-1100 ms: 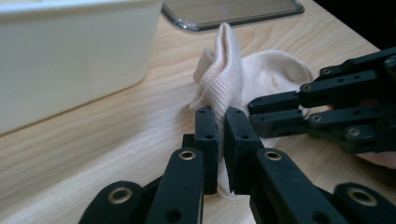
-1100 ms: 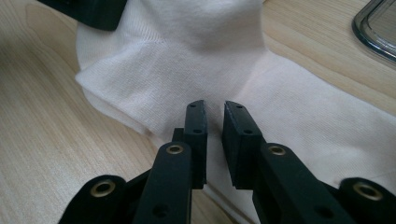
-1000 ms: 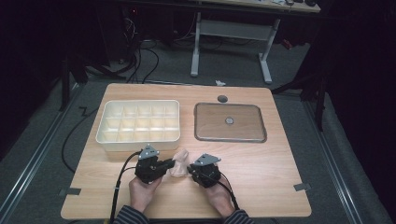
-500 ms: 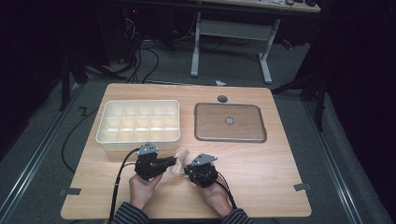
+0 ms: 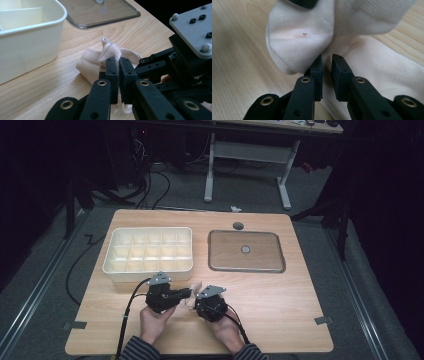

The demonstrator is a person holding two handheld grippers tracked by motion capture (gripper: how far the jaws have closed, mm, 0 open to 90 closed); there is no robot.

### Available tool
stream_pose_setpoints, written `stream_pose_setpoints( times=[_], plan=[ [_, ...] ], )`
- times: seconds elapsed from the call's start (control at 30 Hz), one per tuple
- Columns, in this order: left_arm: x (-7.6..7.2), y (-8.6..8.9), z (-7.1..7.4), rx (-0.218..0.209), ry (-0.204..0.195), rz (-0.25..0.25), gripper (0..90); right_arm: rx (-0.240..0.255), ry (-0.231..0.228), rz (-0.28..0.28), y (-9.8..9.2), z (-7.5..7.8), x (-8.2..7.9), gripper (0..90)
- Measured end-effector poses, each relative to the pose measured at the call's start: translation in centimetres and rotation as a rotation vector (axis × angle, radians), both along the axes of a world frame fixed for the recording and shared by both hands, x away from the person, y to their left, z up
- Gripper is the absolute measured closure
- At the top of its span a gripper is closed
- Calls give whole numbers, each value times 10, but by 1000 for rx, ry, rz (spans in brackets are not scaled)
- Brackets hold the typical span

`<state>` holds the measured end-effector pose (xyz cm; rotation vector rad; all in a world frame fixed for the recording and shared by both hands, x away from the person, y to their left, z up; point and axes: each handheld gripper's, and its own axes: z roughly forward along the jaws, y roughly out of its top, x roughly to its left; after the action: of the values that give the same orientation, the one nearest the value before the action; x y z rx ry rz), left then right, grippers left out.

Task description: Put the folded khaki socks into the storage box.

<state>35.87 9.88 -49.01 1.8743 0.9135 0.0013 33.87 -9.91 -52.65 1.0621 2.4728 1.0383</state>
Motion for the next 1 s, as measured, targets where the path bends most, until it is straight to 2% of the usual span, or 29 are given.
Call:
stream_pose_setpoints(
  times=[0.1, 0.2, 0.33, 0.47, 0.63, 0.67, 0.77, 0.87, 1.0],
  plan=[
    [0, -1, 0, 6, 9, -21, 873, 16, 3, 5, 1, -1, 0, 799],
    [1, -1, 0, 1, 11, -17, 873, 25, 3, 6, 3, -1, 0, 797],
    [2, -3, -1, 7, 17, -27, 873, 14, -4, 12, 4, -1, 0, 794],
    [3, -6, 0, 10, 25, -38, 873, 35, 11, 18, 10, -2, 1, 793],
    [3, -10, 2, 28, 33, -45, 874, 47, 28, 31, 13, -1, 3, 772],
    [2, -11, 1, 45, 33, -49, 874, 48, 29, 33, 13, -1, 3, 759],
    [1, -11, 2, 68, 29, -46, 874, 75, 35, 25, 8, 0, 1, 710],
    [1, -10, 2, 74, 28, -44, 874, 82, 33, 12, 4, 1, -1, 701],
    [2, -9, 4, 92, 29, -28, 874, 85, -3, -13, -8, 11, -5, 688]
  ],
)
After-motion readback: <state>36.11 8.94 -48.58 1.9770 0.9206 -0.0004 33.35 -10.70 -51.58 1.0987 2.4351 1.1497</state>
